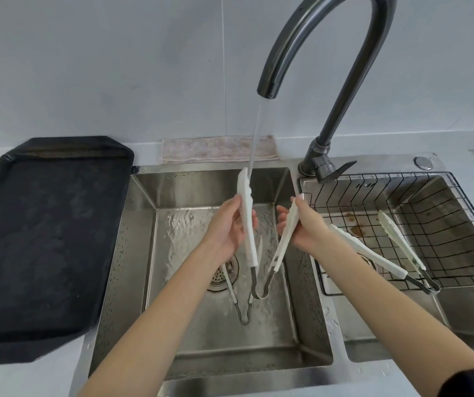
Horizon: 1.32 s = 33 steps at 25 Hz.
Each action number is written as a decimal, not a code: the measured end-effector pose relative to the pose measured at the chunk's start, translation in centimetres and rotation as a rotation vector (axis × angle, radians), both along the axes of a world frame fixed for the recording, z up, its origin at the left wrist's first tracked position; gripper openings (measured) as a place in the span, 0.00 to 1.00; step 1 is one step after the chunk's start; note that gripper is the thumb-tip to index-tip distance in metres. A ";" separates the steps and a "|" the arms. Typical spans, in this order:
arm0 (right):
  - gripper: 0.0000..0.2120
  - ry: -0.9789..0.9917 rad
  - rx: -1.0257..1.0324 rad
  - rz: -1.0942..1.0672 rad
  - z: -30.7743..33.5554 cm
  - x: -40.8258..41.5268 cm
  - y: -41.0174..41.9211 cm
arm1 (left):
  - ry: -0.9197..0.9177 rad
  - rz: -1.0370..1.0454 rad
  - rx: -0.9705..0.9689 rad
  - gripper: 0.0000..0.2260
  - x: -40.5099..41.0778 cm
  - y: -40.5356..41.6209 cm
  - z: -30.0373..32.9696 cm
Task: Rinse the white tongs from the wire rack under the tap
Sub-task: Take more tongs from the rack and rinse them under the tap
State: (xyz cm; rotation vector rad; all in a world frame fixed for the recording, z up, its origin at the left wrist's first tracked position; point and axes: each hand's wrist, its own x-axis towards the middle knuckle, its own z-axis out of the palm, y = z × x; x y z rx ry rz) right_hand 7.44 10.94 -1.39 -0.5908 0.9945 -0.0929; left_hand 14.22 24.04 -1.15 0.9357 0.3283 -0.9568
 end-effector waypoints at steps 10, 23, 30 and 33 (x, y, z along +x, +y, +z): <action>0.21 0.009 0.128 0.057 -2.5 0.6 1.3 | 0.010 -0.102 -0.046 0.10 0.9 -2.3 2.8; 0.07 -0.116 -0.176 0.140 0.8 2.7 0.7 | -0.073 0.092 -0.001 0.08 3.8 0.1 3.1; 0.12 -0.147 -0.550 0.268 4.7 5.8 3.2 | 0.086 0.306 -0.016 0.08 4.2 3.1 1.1; 0.12 -0.116 -0.662 0.259 5.0 6.4 3.7 | 0.046 0.265 -0.031 0.09 3.9 3.3 1.1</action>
